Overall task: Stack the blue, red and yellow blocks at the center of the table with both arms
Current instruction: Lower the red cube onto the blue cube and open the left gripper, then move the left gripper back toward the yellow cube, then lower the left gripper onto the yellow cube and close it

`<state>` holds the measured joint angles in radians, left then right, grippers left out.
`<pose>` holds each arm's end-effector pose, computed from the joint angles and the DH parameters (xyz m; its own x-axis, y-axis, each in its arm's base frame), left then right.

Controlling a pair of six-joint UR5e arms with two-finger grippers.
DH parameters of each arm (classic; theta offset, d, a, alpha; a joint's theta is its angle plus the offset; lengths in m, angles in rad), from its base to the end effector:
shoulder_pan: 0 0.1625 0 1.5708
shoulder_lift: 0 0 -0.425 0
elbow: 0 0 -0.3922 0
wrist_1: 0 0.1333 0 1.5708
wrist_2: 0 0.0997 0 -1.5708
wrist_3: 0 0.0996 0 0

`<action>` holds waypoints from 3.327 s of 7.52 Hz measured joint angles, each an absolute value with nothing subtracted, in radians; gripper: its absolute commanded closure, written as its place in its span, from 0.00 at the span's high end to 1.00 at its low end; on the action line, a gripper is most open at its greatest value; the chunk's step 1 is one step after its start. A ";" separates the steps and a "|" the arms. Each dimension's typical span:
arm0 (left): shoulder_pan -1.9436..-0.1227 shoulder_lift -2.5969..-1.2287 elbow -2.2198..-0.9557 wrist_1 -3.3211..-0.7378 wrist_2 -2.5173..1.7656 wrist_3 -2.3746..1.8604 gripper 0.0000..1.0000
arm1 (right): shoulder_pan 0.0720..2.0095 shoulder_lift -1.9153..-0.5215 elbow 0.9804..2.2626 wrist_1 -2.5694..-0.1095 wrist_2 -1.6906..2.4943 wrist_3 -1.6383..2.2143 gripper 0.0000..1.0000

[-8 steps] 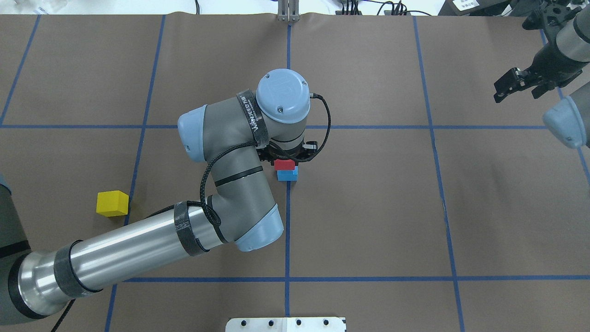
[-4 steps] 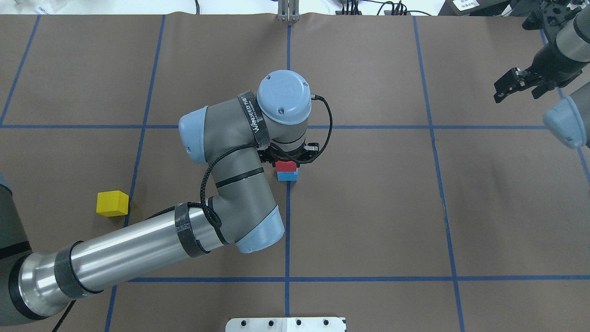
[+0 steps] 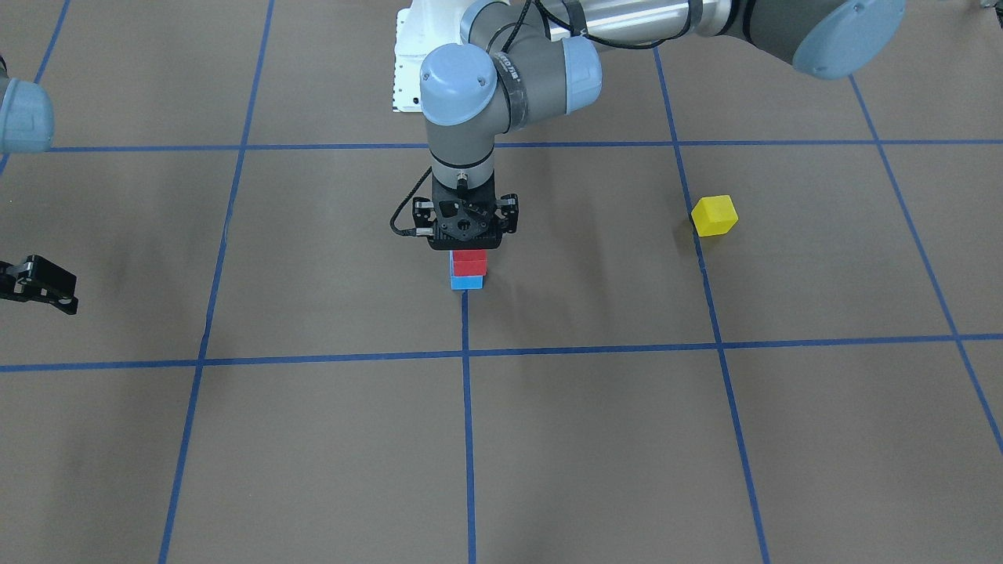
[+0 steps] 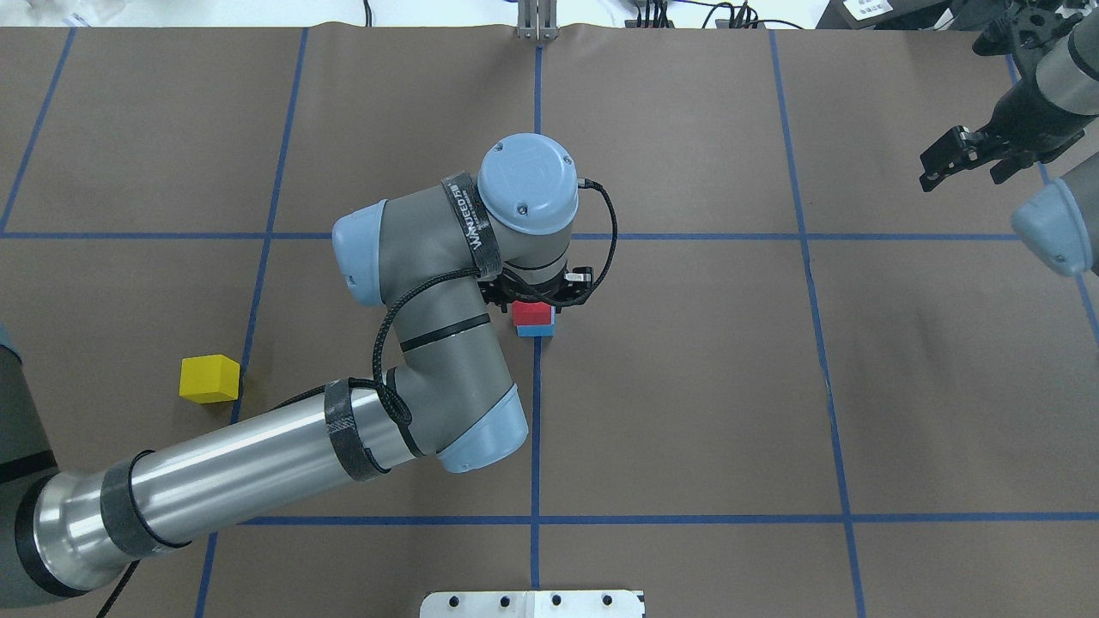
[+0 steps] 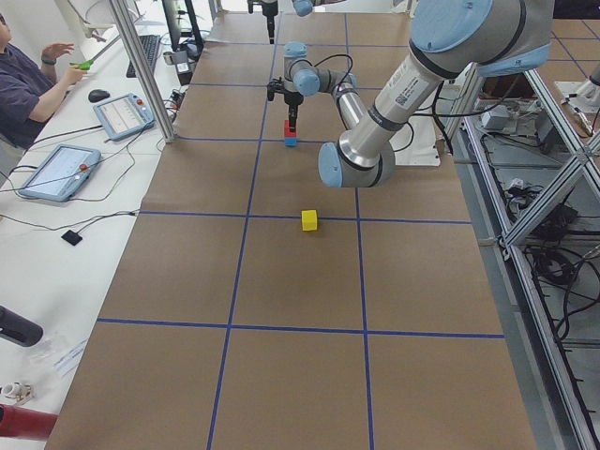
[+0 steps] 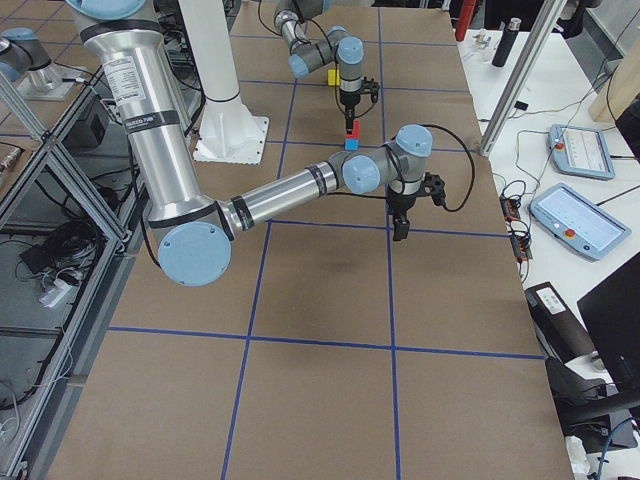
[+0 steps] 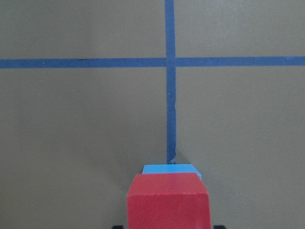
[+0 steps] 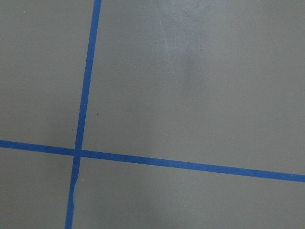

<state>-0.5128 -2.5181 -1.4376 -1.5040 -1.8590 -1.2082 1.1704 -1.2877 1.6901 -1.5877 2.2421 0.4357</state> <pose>0.6040 -0.4606 0.1278 0.7048 -0.0065 -0.7094 0.0557 0.9974 0.0462 -0.1687 -0.5815 0.4518 0.7235 -0.1118 0.6812 0.0616 0.9933 0.0976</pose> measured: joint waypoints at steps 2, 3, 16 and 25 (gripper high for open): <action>-0.512 -2.517 -1.444 -1.515 -1.859 -1.233 0.99 | 1.170 -1.287 1.690 -1.588 2.242 0.436 1.00; -0.524 -2.514 -1.465 -1.507 -1.859 -1.236 0.99 | 1.170 -1.287 1.690 -1.588 2.242 0.436 1.00; -0.711 -1.754 -2.005 -1.618 -1.906 -0.940 0.99 | 1.169 -1.291 1.665 -1.588 2.240 0.436 1.00; -0.706 -1.742 -1.885 -1.632 -1.909 -0.939 1.00 | 1.167 -1.291 1.654 -1.586 2.241 0.437 1.00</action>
